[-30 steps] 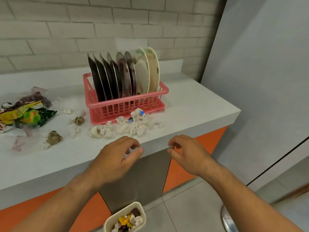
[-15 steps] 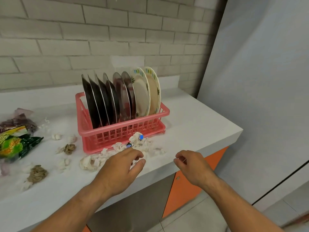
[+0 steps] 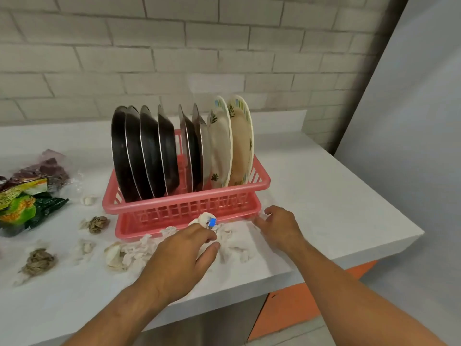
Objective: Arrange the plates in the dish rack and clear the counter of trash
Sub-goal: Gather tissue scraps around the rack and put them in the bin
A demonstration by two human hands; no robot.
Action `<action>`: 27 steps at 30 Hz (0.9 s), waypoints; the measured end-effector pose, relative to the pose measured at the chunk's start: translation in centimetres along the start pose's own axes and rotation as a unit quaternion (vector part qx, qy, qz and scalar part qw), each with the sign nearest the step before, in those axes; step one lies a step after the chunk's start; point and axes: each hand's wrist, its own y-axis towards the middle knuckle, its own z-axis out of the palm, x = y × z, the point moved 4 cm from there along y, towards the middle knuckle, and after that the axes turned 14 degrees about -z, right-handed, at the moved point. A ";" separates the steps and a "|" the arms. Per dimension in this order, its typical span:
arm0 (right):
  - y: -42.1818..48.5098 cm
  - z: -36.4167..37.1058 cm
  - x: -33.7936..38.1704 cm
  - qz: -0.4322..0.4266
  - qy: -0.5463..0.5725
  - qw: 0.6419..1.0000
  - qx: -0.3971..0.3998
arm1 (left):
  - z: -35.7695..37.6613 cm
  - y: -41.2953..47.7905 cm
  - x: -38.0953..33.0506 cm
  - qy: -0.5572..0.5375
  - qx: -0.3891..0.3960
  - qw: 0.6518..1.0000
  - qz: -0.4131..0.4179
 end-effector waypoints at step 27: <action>-2.6 -2.4 -2.1 -0.082 0.065 0.995 0.004 | 5.4 3.0 -5.0 0.220 0.066 0.970 0.076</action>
